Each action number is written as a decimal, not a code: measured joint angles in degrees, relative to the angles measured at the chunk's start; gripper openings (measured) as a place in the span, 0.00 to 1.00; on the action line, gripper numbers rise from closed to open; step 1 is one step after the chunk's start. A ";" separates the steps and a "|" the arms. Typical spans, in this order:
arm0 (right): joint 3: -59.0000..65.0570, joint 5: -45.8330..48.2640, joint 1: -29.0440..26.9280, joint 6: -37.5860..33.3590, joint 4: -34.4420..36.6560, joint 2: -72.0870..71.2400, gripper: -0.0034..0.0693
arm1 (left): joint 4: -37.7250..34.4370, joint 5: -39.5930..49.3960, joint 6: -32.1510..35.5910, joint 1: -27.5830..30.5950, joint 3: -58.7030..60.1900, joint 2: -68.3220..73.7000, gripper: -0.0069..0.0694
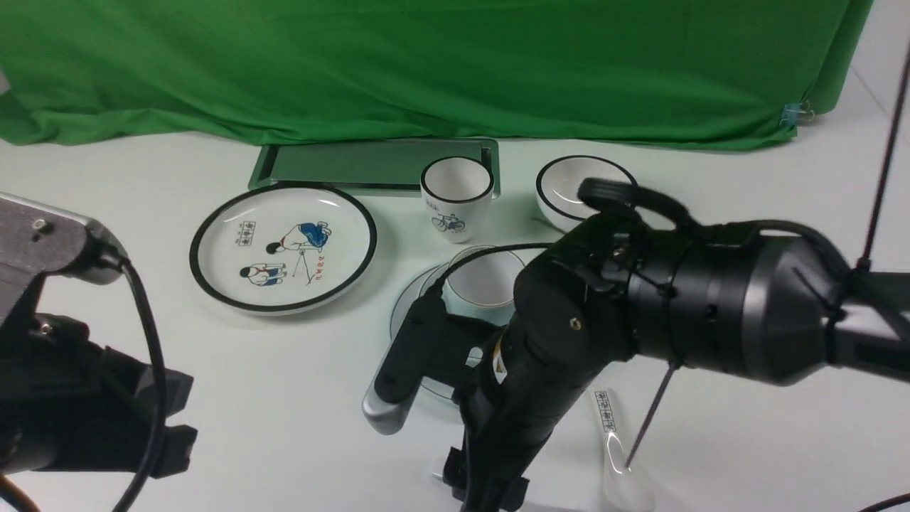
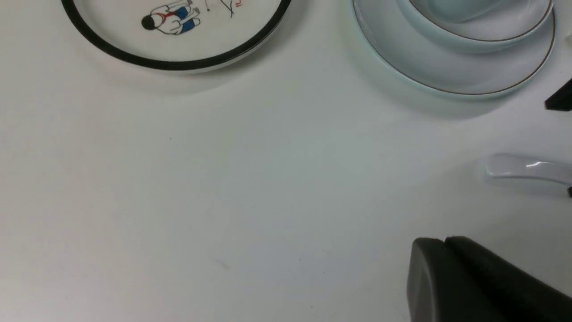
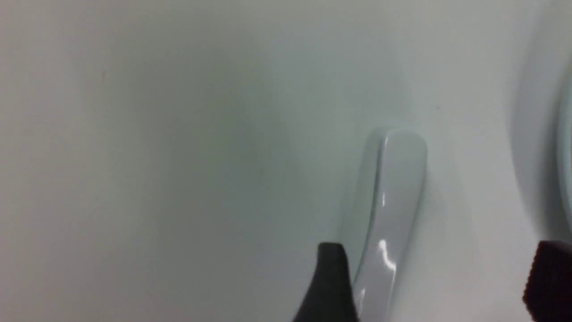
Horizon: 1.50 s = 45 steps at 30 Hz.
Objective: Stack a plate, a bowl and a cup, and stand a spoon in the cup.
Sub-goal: Use the right arm to grab a blue soup spoon, then use the right arm to put the blue soup spoon into the blue teacup in the middle
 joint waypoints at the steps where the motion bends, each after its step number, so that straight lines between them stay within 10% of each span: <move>1: 0.00 -0.69 0.00 -0.37 0.06 1.00 0.82 | -0.04 -0.09 0.00 0.00 0.00 0.00 0.04; 11: 0.00 -2.87 0.02 -2.85 0.50 5.72 0.71 | -0.17 -0.58 0.11 0.00 0.00 0.00 0.04; 16: -1.76 1.23 0.02 -2.67 0.37 5.66 0.26 | -0.17 -0.58 0.11 0.00 0.00 0.00 0.04; 25: -12.59 12.02 -0.74 -1.01 -2.04 -6.56 0.27 | -0.17 -0.58 0.16 0.00 0.00 0.00 0.04; 37: -12.75 -30.55 -11.11 19.97 -3.27 -8.29 0.27 | 0.27 -0.58 0.49 0.00 0.00 0.00 0.04; 45: -11.98 -36.42 -11.29 21.14 -3.27 -2.30 0.27 | 0.27 -0.48 0.49 0.00 0.00 0.00 0.04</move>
